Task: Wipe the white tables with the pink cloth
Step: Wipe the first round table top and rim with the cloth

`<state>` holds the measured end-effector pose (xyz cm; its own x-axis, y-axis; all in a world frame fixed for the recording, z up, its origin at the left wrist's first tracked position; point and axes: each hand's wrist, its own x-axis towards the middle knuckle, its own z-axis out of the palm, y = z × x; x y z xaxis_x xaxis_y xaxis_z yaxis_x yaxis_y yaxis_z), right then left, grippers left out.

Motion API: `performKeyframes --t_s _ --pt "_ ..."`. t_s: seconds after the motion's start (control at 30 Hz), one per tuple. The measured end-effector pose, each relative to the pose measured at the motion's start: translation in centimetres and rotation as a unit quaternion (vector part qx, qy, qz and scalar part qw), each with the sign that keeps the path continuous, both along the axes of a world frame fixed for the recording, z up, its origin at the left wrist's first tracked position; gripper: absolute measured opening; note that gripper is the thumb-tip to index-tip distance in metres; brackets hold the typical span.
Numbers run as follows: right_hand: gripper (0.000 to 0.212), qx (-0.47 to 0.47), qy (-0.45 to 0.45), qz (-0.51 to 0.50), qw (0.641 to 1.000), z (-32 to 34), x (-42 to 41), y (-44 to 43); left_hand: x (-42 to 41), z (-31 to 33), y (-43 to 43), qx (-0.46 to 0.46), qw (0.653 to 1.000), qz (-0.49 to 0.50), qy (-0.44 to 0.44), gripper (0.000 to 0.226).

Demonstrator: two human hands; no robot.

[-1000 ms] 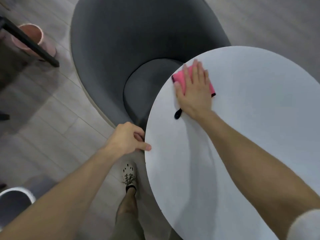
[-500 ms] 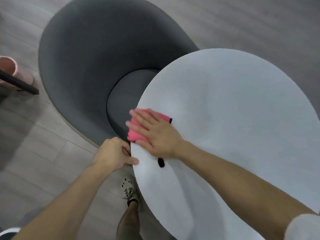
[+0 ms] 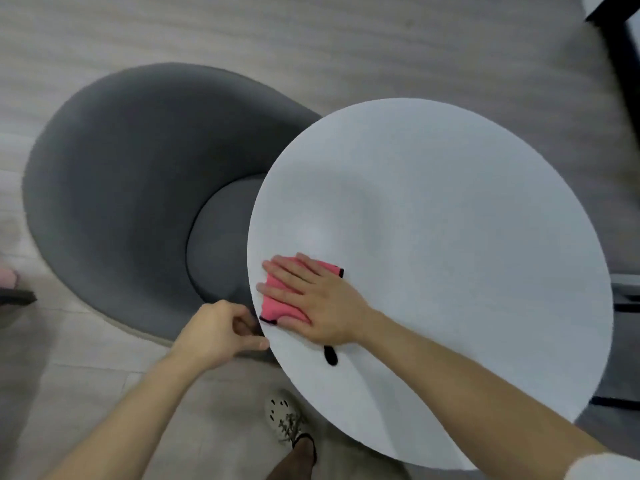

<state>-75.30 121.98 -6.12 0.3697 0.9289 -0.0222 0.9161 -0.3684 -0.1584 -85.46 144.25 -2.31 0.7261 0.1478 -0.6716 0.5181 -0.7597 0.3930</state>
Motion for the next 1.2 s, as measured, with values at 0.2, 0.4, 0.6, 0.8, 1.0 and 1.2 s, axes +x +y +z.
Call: performKeyframes --t_s 0.2,0.4,0.6,0.8,1.0,1.2 --pt "0.068 0.007 -0.007 -0.352 0.936 -1.2 7.0 0.1 6.6 2.2 3.7 0.075 0.994 -0.046 -0.067 0.04" --pt "0.066 0.013 -0.001 -0.232 0.973 -1.6 4.8 4.5 15.3 2.8 4.4 0.171 0.959 -0.176 -0.143 0.056" --pt "0.068 0.028 -0.004 -0.447 0.894 -2.0 9.8 -0.3 24.7 2.6 3.2 0.172 0.941 -0.259 -0.134 0.096" --pt "0.066 0.062 0.046 -0.461 0.884 -1.8 8.7 8.0 28.8 2.4 1.9 0.15 0.906 -0.376 -0.126 0.123" --pt "0.069 -0.017 0.042 -0.452 0.891 -0.7 -0.1 -1.1 28.5 3.6 0.6 0.156 0.902 -0.382 -0.127 0.097" --pt "0.068 0.02 0.037 -0.704 0.709 -1.3 3.8 9.8 29.5 2.0 2.2 0.145 0.894 -0.4 -0.141 0.113"
